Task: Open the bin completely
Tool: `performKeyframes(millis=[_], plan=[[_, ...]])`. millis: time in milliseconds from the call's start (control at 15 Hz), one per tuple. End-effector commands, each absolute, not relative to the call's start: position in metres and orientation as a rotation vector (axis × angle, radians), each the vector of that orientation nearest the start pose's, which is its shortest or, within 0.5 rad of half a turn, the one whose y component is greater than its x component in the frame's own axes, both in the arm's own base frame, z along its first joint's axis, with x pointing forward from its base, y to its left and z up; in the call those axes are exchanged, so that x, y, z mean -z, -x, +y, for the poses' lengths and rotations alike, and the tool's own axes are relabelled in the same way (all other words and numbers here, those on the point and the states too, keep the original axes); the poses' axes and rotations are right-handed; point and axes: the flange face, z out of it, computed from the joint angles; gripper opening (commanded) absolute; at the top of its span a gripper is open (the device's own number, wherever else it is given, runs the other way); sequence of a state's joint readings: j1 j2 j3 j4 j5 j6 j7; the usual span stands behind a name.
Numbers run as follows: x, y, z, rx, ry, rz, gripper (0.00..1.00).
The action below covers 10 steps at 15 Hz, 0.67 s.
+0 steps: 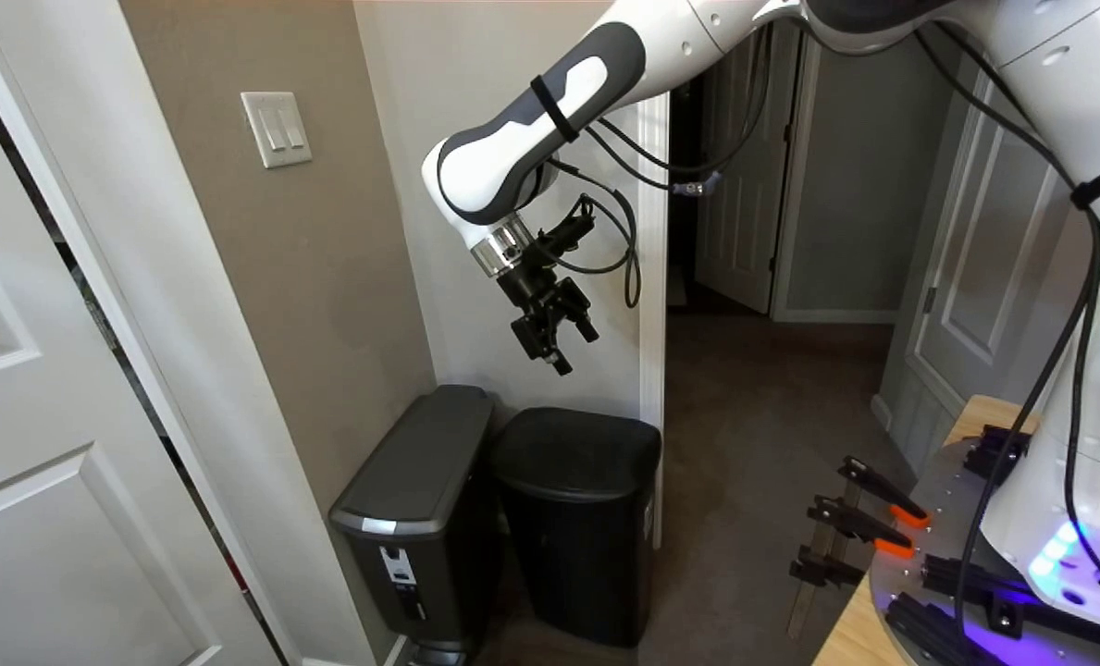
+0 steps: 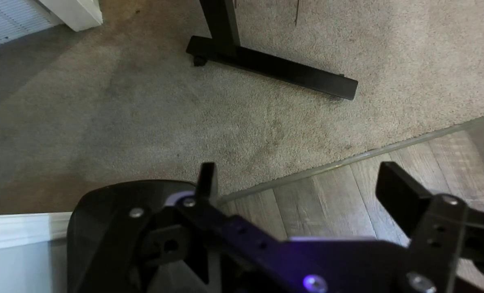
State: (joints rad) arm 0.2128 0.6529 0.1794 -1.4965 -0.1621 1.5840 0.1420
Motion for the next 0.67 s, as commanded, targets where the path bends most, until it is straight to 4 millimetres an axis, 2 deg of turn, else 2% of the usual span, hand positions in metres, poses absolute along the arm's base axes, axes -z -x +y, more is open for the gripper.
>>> performKeyframes(millis=[0, 133, 267, 400, 600], plan=[[-0.261, -0.606, 0.216, -0.863, 3.177, -0.469, 1.00], [-0.261, -0.606, 0.216, -0.864, 3.177, -0.469, 1.00], [-0.246, -0.607, 0.214, -0.807, 3.208, -0.494, 1.00], [-0.212, -0.618, 0.210, -0.772, 3.216, -0.502, 1.00], [-0.139, -0.633, 0.204, -0.758, 3.193, -0.540, 1.00]])
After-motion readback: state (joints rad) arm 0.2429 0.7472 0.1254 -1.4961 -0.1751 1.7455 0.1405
